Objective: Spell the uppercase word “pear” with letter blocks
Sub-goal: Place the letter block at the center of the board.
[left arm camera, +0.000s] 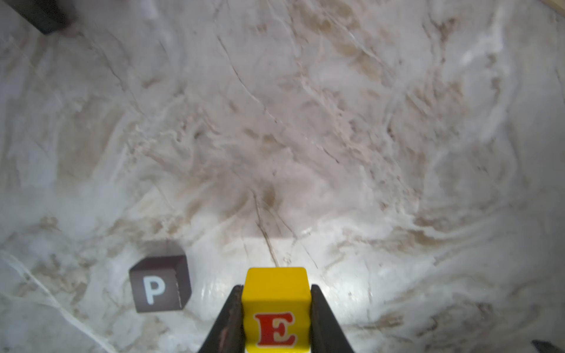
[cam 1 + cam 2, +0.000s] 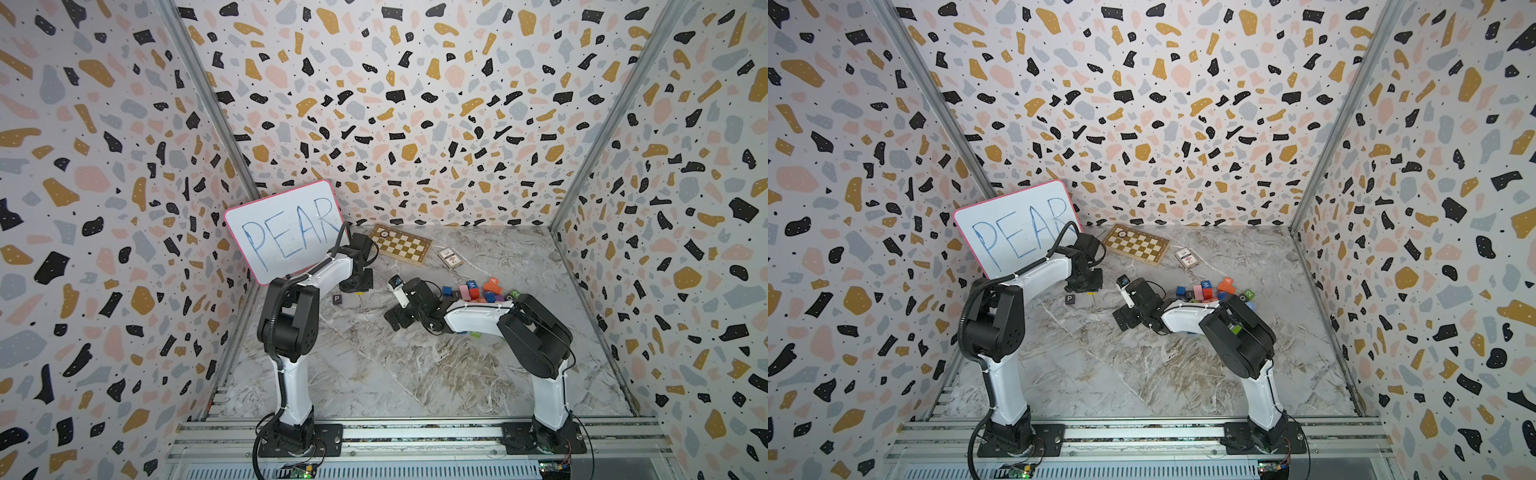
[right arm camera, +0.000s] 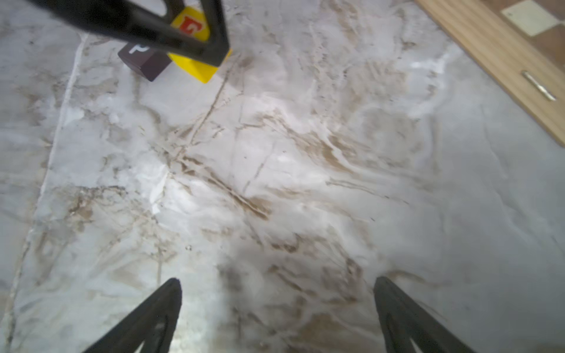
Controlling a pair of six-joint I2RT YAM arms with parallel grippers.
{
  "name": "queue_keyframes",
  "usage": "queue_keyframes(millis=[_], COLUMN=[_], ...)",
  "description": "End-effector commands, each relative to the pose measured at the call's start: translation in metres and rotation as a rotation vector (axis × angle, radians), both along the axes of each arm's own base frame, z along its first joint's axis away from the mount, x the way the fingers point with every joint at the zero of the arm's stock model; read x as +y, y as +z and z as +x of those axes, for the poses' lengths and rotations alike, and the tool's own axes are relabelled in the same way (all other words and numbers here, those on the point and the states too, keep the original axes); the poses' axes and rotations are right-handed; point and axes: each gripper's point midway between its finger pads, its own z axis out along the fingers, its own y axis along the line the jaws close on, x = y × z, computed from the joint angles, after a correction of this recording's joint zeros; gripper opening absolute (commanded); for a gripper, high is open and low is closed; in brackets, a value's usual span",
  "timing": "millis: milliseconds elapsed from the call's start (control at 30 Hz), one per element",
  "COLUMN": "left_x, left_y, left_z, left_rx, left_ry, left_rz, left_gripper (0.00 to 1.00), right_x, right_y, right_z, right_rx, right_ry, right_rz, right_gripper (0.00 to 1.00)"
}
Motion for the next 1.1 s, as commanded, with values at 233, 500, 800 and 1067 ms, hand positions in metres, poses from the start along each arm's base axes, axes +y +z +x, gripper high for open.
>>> queue_keyframes(millis=[233,500,800,1067], left_x=[0.028,0.035,0.039,0.041], left_y=[-0.007,-0.016,-0.028,-0.033], left_z=[0.001,-0.005,-0.013,-0.016], left_rx=[0.057,0.08,0.111,0.118], left_ry=[-0.021,-0.001,0.005,0.017], left_rz=[0.048,0.037,0.04,0.04], left_gripper=[0.29,0.29,0.3,0.29], right_x=[0.022,0.019,0.016,0.011], right_y=[0.013,0.012,0.011,0.01], right_z=[0.0,0.0,-0.003,-0.006], right_rx=[-0.032,-0.03,-0.02,-0.02], right_ry=[0.049,0.046,0.041,0.038], right_rz=[0.013,-0.002,-0.004,-0.004], right_gripper=[1.0,1.0,1.0,1.0])
